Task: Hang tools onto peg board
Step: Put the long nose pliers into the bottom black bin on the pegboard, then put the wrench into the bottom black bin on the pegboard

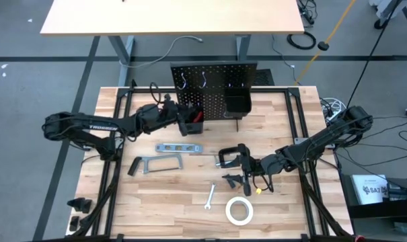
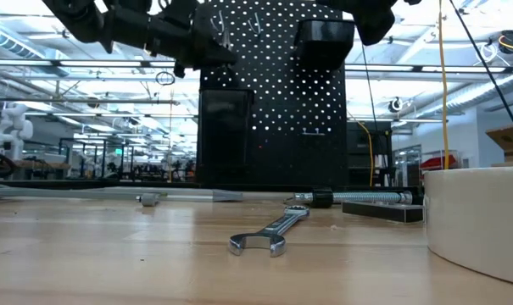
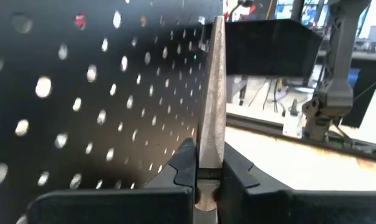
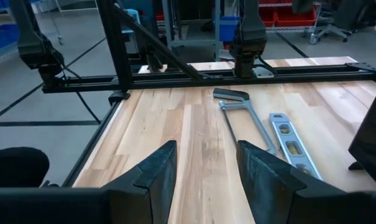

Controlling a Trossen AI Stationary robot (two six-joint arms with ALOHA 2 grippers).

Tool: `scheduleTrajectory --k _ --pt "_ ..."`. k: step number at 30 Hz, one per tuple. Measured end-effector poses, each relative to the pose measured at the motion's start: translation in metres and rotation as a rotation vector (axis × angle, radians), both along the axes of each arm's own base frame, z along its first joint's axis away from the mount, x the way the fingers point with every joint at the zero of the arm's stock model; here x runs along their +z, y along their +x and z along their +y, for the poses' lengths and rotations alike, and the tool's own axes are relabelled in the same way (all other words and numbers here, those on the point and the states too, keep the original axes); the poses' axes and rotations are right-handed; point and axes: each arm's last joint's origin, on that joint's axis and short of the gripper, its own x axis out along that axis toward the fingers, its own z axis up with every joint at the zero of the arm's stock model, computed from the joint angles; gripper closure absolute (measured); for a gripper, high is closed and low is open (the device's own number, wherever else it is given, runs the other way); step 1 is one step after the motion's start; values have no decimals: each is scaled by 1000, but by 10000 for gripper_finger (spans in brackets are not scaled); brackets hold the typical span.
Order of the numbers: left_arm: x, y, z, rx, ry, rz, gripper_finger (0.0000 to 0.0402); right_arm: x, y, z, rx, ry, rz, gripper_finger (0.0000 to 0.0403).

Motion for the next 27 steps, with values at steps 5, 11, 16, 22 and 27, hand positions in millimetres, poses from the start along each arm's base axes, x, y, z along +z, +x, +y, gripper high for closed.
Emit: scheduleTrajectory --k 5,11,16,22,27 --pt "-6 3 0 -3 -10 26 347 -1 0 0 0 -4 8 243" --pt "-5 3 0 -3 -8 9 340 -1 0 0 0 -7 13 243" --pt "-5 3 1 28 -18 4 338 -1 0 0 0 -7 14 243" --pt "-5 3 1 31 0 11 337 -2 0 0 0 -8 19 243" --pt "1 0 0 30 7 -13 336 -3 -1 0 -2 -5 33 243"
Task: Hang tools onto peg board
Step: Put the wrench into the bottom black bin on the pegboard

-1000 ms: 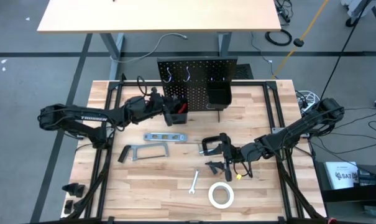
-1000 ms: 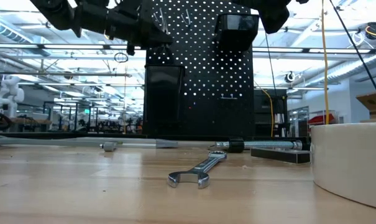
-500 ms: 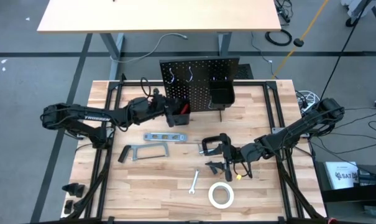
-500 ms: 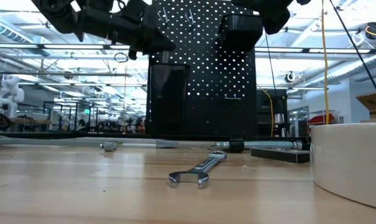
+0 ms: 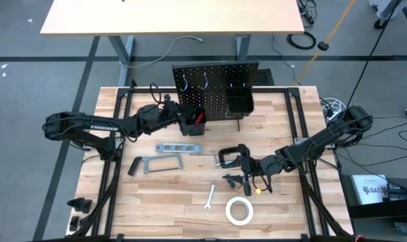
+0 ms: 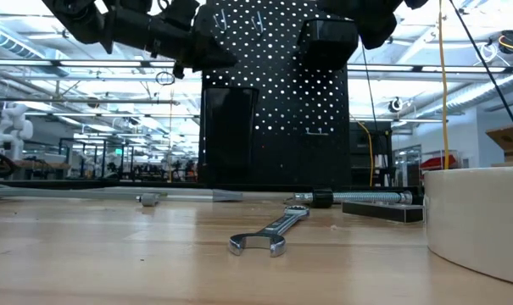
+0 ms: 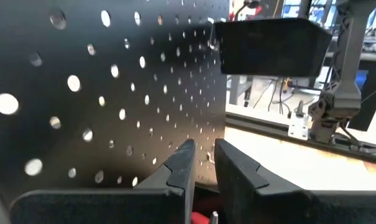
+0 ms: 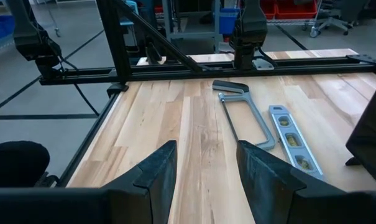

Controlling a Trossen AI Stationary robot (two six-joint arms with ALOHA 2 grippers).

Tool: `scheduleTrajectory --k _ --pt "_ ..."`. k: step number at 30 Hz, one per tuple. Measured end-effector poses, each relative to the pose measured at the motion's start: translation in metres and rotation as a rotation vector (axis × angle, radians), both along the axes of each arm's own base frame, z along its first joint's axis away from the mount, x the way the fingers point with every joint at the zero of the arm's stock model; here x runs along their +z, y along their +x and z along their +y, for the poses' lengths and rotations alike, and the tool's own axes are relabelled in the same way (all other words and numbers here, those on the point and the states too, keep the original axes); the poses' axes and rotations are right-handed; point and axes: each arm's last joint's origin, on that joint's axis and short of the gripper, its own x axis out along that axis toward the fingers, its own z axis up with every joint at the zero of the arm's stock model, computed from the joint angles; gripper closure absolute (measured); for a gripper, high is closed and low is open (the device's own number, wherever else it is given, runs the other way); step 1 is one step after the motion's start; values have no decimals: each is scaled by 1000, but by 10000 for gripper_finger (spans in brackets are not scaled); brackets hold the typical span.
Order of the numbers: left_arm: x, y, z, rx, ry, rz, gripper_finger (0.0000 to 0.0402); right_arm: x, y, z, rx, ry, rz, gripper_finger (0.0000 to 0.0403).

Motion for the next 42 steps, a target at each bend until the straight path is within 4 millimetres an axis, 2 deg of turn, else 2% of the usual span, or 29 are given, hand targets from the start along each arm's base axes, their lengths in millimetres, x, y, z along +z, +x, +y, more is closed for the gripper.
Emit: scheduleTrajectory --k 8,17,24,31,36,42 --pt "16 -8 -12 -44 14 -58 336 -3 -1 0 -6 12 28 243" --pt "20 -8 -54 -229 9 -61 336 -3 -1 0 -3 12 31 243" --pt "11 -9 -104 -370 -2 11 336 -7 0 1 -15 43 61 243" --pt "-5 -12 -153 -400 -11 67 336 -21 5 3 -30 58 112 243" --pt "-24 -12 -179 -410 -50 117 336 -27 8 5 -47 100 128 243" --pt "-50 -8 -200 -409 -71 169 336 -34 13 7 -77 205 132 243"
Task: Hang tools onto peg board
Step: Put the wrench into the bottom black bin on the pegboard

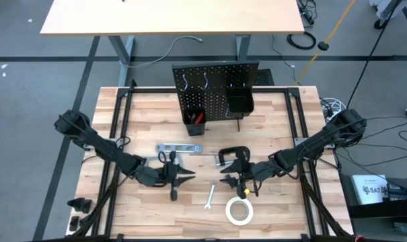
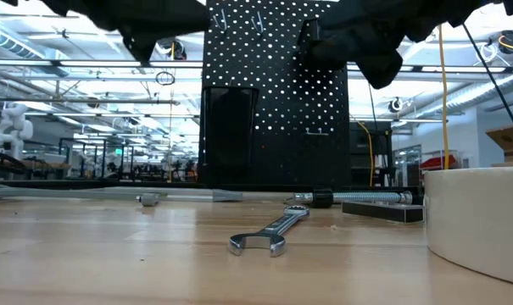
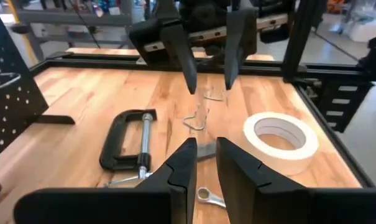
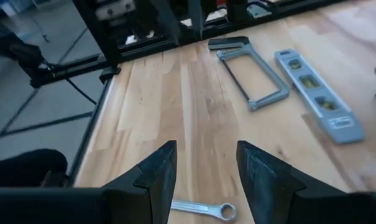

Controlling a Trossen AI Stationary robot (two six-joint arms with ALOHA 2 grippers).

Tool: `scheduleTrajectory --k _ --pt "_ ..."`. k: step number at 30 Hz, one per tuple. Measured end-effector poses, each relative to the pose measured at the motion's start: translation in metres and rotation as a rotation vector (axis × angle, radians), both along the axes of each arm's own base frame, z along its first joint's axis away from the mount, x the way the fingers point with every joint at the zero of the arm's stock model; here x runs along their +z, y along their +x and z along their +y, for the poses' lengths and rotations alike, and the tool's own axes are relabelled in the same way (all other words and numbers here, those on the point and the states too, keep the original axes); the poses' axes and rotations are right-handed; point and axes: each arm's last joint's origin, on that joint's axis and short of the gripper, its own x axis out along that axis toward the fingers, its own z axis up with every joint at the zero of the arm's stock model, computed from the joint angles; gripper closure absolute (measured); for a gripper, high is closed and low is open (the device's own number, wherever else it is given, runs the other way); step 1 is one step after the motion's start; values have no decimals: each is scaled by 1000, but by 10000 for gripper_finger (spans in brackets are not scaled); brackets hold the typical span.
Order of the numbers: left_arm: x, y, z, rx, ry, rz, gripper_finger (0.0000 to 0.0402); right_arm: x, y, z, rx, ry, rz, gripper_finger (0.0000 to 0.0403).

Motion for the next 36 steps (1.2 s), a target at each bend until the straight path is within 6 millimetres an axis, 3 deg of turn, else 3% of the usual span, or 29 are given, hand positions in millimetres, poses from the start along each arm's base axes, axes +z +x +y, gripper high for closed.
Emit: scheduleTrajectory --k 9,15,23,30,36 --pt "-28 9 -6 124 16 28 336 -13 -2 1 33 -1 101 243" --pt "-43 12 -8 117 -5 71 336 -21 -11 -2 5 106 264 243" --pt "-45 12 -10 52 5 90 336 -32 -19 -9 -125 192 412 243" --pt "-45 15 -5 67 9 90 336 -32 -17 -16 -256 237 390 243" --pt "-45 16 -2 68 4 92 336 -30 -16 -15 -255 239 383 243"
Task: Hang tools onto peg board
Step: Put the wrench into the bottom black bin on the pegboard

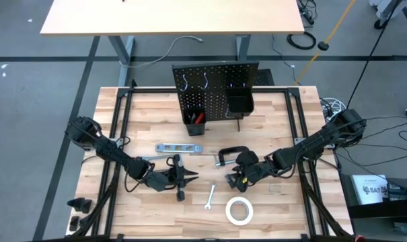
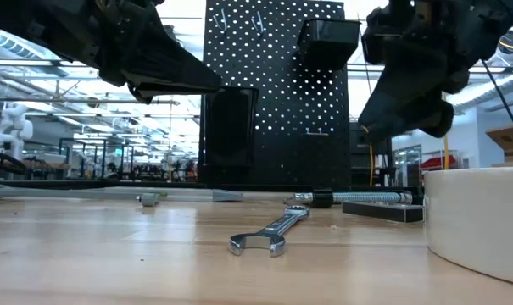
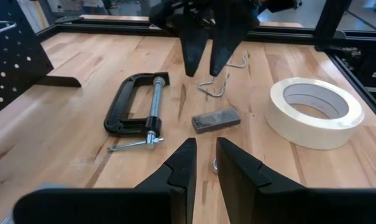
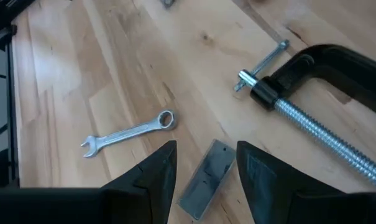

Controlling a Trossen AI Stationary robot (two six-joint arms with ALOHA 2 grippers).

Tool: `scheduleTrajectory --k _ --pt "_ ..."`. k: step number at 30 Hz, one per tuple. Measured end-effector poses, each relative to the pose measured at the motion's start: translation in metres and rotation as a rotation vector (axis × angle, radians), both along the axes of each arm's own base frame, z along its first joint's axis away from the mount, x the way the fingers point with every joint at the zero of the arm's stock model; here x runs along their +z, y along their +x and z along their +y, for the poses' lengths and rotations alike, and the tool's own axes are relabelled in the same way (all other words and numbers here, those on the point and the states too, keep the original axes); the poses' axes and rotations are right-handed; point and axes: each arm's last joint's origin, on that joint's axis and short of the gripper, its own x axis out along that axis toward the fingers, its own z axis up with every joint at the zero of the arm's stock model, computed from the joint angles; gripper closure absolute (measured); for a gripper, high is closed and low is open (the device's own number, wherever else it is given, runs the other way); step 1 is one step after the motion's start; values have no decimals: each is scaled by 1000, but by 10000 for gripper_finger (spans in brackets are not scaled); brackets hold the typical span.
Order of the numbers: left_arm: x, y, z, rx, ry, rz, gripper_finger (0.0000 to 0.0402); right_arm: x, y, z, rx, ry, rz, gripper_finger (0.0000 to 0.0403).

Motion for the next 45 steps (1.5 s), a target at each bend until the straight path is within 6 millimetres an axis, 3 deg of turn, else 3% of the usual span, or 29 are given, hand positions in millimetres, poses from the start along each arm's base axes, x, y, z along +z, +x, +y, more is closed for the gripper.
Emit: scheduleTrajectory --k 8,13,20,28,36,45 --pt "0 0 0 -2 -1 1 336 45 23 18 87 -90 -113 243" --pt "0 0 0 -7 -4 3 336 51 40 30 85 -192 42 243" --pt "0 -1 -2 -16 -10 4 336 34 72 41 88 -278 231 243" --pt "0 -1 -3 -27 -14 5 336 5 93 32 140 -358 311 243" --pt "-1 -2 -3 -34 -13 8 336 -18 104 50 515 -440 286 243" --pt "-1 -2 -3 -34 -12 9 336 -26 107 71 840 -691 195 243"
